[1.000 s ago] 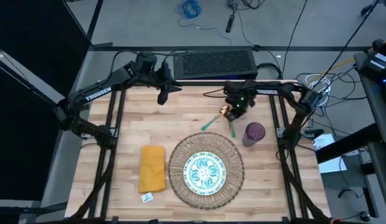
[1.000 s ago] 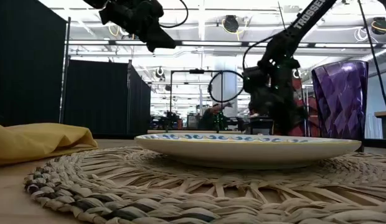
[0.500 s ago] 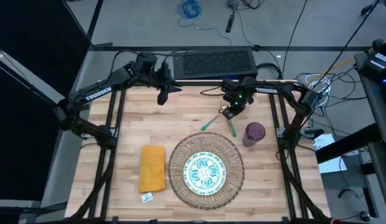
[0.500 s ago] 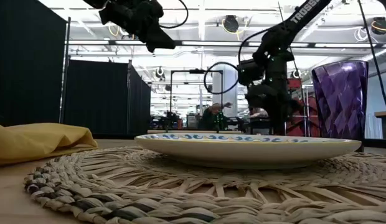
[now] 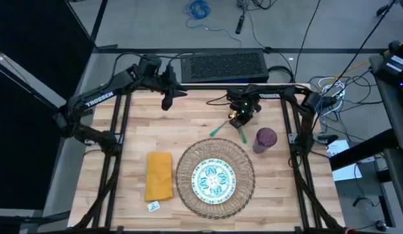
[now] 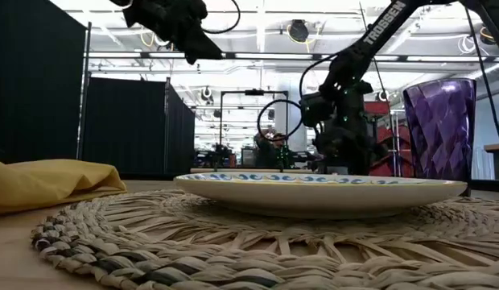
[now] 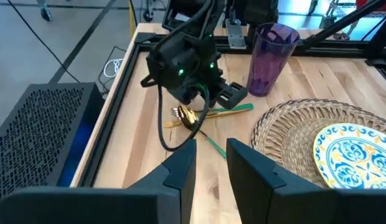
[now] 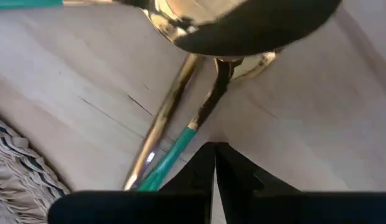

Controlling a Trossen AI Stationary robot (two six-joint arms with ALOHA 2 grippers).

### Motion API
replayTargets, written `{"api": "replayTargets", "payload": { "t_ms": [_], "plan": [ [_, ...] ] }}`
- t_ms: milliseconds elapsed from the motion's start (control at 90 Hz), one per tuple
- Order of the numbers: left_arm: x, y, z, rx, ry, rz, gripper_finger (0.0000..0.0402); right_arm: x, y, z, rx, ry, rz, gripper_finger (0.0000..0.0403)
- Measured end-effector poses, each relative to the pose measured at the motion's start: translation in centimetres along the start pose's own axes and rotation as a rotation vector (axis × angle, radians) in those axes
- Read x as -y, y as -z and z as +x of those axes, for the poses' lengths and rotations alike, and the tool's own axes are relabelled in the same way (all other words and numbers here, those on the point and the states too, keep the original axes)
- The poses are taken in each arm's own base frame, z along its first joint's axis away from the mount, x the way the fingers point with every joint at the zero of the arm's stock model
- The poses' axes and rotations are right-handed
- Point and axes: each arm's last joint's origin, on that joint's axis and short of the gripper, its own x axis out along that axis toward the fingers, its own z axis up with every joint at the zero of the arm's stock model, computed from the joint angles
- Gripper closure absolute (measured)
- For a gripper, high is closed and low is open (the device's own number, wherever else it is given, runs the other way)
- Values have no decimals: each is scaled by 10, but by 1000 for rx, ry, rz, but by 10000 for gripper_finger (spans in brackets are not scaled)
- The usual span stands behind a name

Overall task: Set table place
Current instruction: Move the silverwares to the top middle of the brown table mat

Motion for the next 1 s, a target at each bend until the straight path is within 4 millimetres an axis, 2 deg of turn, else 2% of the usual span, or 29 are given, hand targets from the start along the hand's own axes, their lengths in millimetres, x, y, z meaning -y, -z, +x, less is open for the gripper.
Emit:
{"api": "replayTargets", "payload": {
  "t_ms": [156,344,444,544,700,811,1000],
  "plan": [
    [4,-2,-6,-1,-3,1,327,-13,-17,-10,120,-64,-42,403],
    [5,-1,-7,-7,-3,-3,327,-34,-30,-19,255,-182,-94,403],
    [6,-1,-8,-15,0,-8,327,-39,-33,-19,290,-219,-106,403],
    [6,0,-8,-22,4,-13,327,-37,-32,-20,270,-206,-112,403],
    [8,0,-7,-27,12,-13,327,-26,-26,-25,192,-95,-99,403],
    [8,0,-6,-27,13,-12,327,-18,-27,-25,182,-80,-85,403],
    [9,1,-7,-33,16,-15,327,-11,-35,-6,138,-70,-73,403]
  ]
}}
